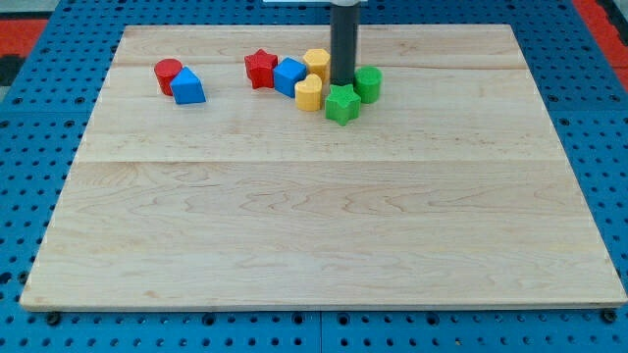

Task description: Push the green circle into the green star

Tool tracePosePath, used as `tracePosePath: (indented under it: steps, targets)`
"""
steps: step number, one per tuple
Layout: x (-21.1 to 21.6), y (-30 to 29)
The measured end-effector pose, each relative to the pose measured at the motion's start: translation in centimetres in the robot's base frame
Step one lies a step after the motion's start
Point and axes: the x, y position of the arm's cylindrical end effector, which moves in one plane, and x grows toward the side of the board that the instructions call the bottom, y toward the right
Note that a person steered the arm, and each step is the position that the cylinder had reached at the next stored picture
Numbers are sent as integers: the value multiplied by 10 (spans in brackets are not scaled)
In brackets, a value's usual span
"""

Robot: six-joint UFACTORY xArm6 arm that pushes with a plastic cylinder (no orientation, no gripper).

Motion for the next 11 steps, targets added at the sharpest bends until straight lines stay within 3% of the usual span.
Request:
tracePosePath:
  steps: [1, 3, 4, 5, 6, 11]
  targets:
    - [-16, 47]
    - [-20, 58]
    - [-66, 60]
    - [-68, 127]
    - [-22, 174]
    - [-3, 85]
